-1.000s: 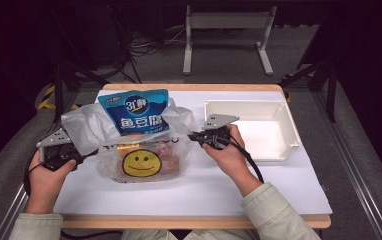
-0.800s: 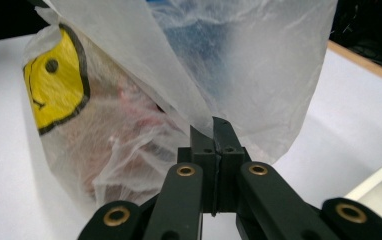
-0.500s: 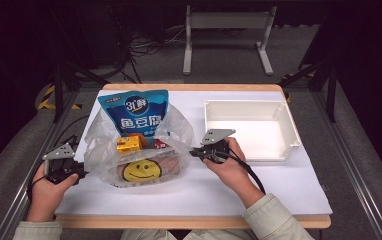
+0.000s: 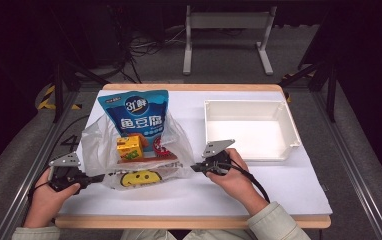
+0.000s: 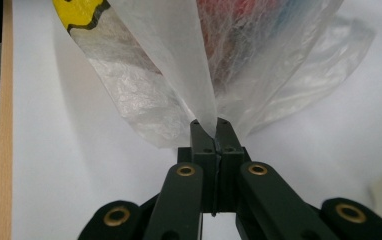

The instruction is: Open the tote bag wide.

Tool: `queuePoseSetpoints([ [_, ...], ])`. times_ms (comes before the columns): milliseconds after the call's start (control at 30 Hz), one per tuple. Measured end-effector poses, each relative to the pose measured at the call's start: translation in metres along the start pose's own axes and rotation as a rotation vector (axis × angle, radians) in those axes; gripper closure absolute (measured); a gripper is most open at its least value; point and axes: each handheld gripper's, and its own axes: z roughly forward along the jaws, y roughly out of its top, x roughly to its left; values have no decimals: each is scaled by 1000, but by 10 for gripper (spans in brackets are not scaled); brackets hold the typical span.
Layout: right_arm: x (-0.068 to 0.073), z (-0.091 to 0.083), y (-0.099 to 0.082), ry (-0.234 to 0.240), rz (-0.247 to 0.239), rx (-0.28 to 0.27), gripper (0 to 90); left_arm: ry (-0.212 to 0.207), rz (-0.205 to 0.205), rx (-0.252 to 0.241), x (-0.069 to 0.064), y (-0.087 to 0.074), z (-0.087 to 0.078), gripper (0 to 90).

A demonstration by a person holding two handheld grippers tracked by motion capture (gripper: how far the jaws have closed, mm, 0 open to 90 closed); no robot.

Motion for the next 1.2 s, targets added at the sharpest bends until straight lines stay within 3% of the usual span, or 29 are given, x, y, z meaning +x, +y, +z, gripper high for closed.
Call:
queuePoseSetpoints([
  [367,1,11,-15,40,11,63,899,-33,26,90,-6,-2,15,896],
  [433,0,11,-17,31,17,89,900,-21,34,116,-6,-4,17,898],
  [500,-2,13,-20,-10,-3,136,899,-21,14,124,-3,-7,19,897],
  [600,-7,12,-24,16,43,108,899,-35,-3,113,0,-8,20,898],
  [867,-7,12,-24,14,48,108,899,-9,4,119,-2,-7,16,877],
  [933,-7,12,-24,9,45,112,898,8,2,116,-4,-6,10,770],
  [1033,-6,12,-24,8,45,114,899,36,1,79,-12,-2,-1,398],
  [1100,-7,12,-24,10,50,115,898,47,12,51,-18,1,-12,297],
  [1200,-6,12,-23,7,49,117,898,60,24,-40,-28,8,-31,204],
])
